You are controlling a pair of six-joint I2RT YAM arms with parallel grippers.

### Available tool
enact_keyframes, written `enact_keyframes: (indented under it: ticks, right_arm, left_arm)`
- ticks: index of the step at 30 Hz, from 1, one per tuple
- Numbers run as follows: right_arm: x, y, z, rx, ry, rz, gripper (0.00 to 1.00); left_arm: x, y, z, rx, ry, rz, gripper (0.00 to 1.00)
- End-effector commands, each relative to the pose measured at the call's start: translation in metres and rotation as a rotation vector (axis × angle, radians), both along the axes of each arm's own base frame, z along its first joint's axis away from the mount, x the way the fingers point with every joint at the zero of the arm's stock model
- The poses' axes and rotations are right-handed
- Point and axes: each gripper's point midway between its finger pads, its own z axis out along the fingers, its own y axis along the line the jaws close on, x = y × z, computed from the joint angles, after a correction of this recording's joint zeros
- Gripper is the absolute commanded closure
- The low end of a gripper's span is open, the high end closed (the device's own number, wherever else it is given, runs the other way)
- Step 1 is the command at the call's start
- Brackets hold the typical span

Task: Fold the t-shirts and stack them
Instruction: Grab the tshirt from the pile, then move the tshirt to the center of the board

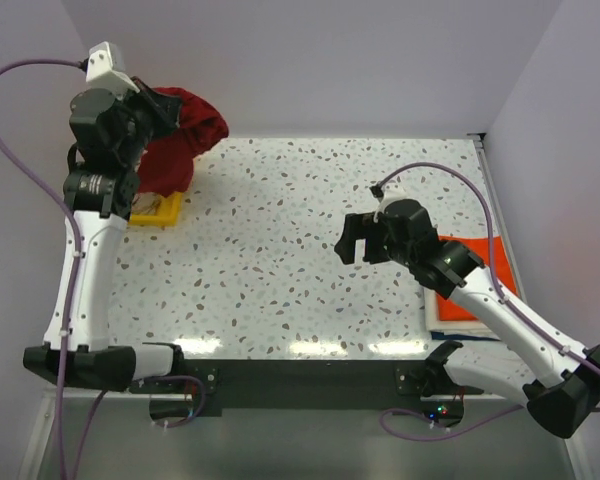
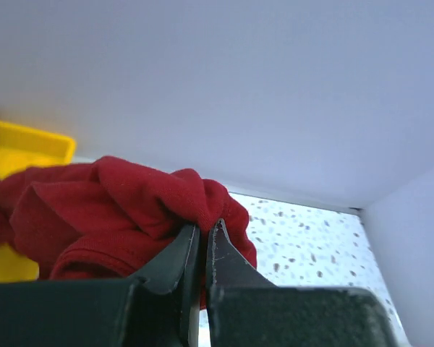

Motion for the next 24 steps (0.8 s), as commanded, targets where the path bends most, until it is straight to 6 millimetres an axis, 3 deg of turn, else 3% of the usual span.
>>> enact_keyframes:
  ticks: [1,3,4,5,6,7,8,11,12,14,16,18,24]
  right_arm:
    - [0.005,0.003,0.032,0.052,-0.063,-0.006,0.01]
    - [0.004,0.004,0.033,0.062,-0.064,-0.009,0.01]
    - [0.004,0.004,0.033,0.068,-0.064,-0.011,0.01]
    - [0.004,0.003,0.033,0.069,-0.064,-0.014,0.01]
    - [0.003,0.003,0.030,0.071,-0.053,-0.021,0.01]
    - [0.003,0.003,0.027,0.071,-0.046,-0.027,0.01]
    - [0.002,0.003,0.024,0.070,-0.041,-0.028,0.01]
    - [0.001,0.005,0.010,0.071,-0.013,-0.026,0.01]
    - [-0.001,0.006,0.002,0.067,0.006,-0.021,0.01]
    - [0.000,0.009,-0.004,0.071,0.017,-0.015,0.01]
    - [0.000,0.015,-0.012,0.083,0.028,0.009,0.01]
    - [0.000,0.020,-0.026,0.085,0.051,0.019,0.01]
    - [0.020,0.054,-0.052,0.084,0.087,0.047,0.01]
  left_arm:
    - [-0.030,-0.029,0.038,0.003,-0.139,-0.088,1.00]
    - [-0.039,-0.053,0.014,-0.030,-0.100,-0.138,1.00]
    - [-0.036,-0.064,-0.029,-0.038,-0.017,-0.162,1.00]
    - [-0.043,-0.089,-0.040,-0.052,-0.020,-0.232,1.00]
    - [-0.044,-0.101,-0.063,-0.058,0.027,-0.254,1.00]
    - [-0.046,-0.112,-0.109,-0.054,0.124,-0.270,1.00]
    - [-0.051,-0.138,-0.132,-0.062,0.160,-0.339,0.99]
    - [-0.069,-0.186,-0.211,-0.050,0.306,-0.460,0.85]
    - [-0.076,-0.197,-0.227,-0.048,0.348,-0.494,0.71]
    - [-0.093,-0.217,-0.265,-0.021,0.445,-0.557,0.62]
    - [-0.107,-0.217,-0.290,-0.013,0.502,-0.553,0.53]
    - [-0.111,-0.206,-0.296,-0.021,0.519,-0.491,0.49]
    - [-0.129,-0.129,-0.319,0.034,0.603,-0.148,0.45]
